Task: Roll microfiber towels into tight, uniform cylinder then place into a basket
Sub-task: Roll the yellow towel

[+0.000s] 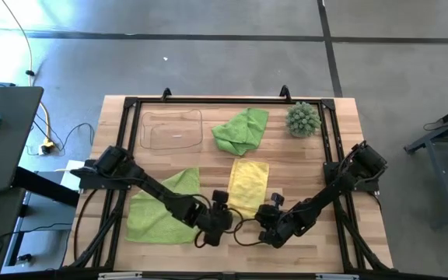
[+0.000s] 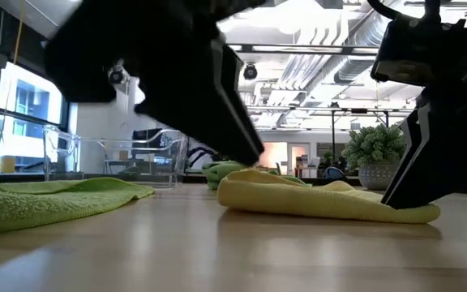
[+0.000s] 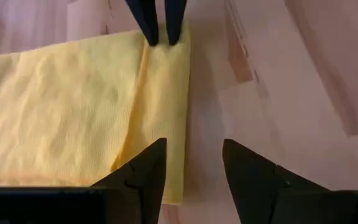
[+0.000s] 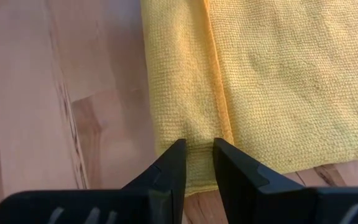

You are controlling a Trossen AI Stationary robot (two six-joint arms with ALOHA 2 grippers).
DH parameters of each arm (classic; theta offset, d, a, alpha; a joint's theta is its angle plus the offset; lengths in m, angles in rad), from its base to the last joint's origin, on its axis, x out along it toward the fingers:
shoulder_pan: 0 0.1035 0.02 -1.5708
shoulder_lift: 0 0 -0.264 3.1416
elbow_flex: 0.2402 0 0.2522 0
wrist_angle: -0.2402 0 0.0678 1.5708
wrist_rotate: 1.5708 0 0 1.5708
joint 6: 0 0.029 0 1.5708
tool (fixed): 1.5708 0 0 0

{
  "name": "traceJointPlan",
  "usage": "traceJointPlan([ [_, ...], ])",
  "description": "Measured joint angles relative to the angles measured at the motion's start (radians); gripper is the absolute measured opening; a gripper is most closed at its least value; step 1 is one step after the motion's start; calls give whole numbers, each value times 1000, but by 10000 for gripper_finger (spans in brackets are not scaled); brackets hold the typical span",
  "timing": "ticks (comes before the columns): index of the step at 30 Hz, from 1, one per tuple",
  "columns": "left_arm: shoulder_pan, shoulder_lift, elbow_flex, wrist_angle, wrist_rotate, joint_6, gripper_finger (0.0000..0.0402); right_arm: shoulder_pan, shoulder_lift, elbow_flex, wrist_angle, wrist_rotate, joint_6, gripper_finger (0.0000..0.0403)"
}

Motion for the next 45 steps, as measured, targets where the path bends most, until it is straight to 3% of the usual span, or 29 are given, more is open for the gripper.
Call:
traceJointPlan([
  [10,54,43,-1,-25,5,56,177,0,0,0,-1,0,-1,75],
  [15,89,60,0,-20,103,16,170,0,0,0,-1,0,-1,75],
  [21,113,68,3,-39,197,-75,146,0,-10,0,-23,-28,-8,75],
  [27,113,69,4,-49,203,-127,102,0,-80,0,-91,-165,-71,75],
  [31,113,70,3,-51,203,-183,86,6,-150,0,-98,-201,-70,75],
  [36,112,70,2,-40,204,-208,79,41,-171,0,-17,-106,-150,75],
  [45,111,71,2,-38,203,-208,78,75,-51,0,69,26,-338,84],
])
